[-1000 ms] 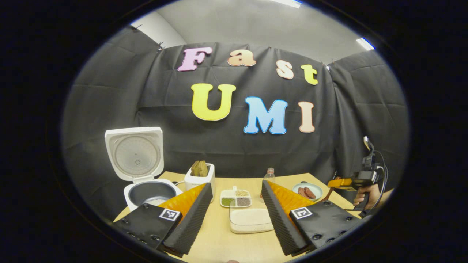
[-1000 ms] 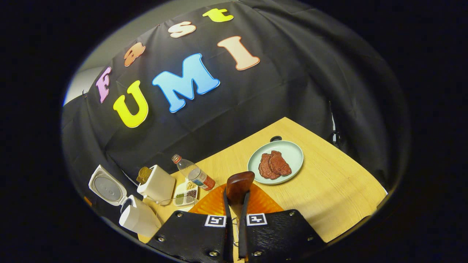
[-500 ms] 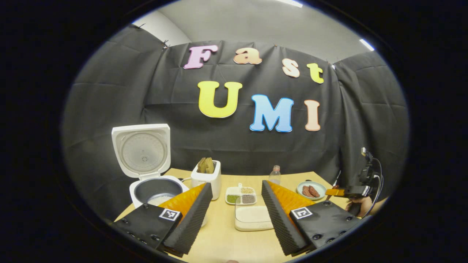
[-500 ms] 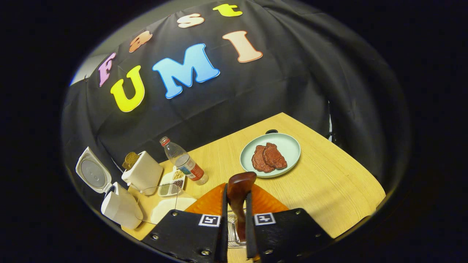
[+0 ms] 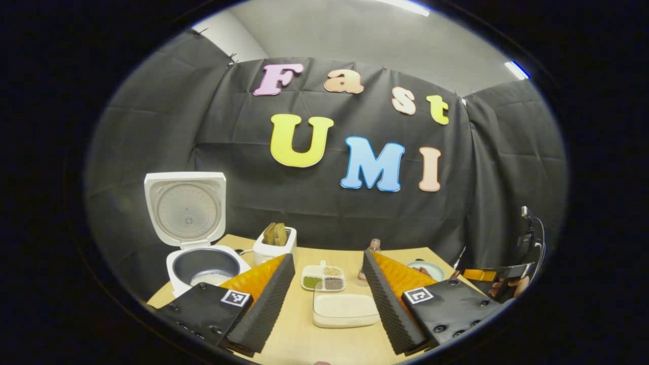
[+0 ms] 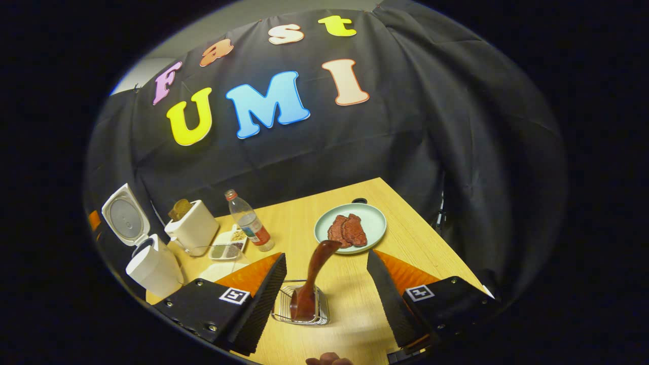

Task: Close the left gripper, press the button to open the rice cooker; take a wooden spoon from the chopstick holder with the right hand, scoop a spoonful of rice and pour it into the rice cooker, then put the wooden spoon back into the chopstick holder.

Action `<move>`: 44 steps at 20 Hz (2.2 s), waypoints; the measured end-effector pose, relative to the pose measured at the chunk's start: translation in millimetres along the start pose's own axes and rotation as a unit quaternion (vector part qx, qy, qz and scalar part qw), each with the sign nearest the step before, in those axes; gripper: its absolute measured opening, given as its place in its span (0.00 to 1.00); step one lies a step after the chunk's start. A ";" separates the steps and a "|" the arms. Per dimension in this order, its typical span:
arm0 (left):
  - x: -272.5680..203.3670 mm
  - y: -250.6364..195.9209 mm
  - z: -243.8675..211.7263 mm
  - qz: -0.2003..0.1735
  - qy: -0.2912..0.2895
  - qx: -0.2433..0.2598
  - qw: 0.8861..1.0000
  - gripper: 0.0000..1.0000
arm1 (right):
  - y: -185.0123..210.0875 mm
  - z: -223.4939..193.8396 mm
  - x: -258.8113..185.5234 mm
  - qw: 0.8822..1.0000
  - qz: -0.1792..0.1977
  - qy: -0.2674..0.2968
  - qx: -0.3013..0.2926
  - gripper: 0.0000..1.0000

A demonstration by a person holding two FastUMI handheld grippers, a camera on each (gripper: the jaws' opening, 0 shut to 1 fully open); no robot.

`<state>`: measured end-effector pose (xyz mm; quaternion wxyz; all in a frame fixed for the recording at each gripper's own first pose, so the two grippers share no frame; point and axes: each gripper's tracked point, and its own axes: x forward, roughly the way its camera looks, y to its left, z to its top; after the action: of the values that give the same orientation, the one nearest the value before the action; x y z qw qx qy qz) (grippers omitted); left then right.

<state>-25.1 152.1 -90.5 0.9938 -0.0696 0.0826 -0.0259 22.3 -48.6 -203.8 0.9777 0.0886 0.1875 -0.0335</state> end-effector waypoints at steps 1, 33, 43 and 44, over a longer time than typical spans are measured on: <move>3.2 9.8 6.0 0.007 -0.002 -0.006 1.000 0.95 | 4.4 14.2 -9.1 1.000 0.003 -0.016 -0.005 0.96; 215.6 410.7 149.0 0.307 0.056 -0.029 0.950 0.95 | 86.2 104.7 -34.5 0.997 0.031 -0.070 -0.017 0.96; 198.0 392.7 122.0 0.327 0.064 -0.020 0.942 0.96 | 88.7 106.4 -45.9 0.995 0.058 -0.085 0.002 0.96; 193.3 385.1 118.5 0.328 0.063 -0.017 0.943 0.97 | 90.9 108.9 -48.7 0.994 0.065 -0.089 0.002 0.96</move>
<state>200.7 536.6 -60.7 0.9388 -0.0539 0.1638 0.2981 25.4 22.0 -71.6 0.9905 0.0989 0.0933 0.0218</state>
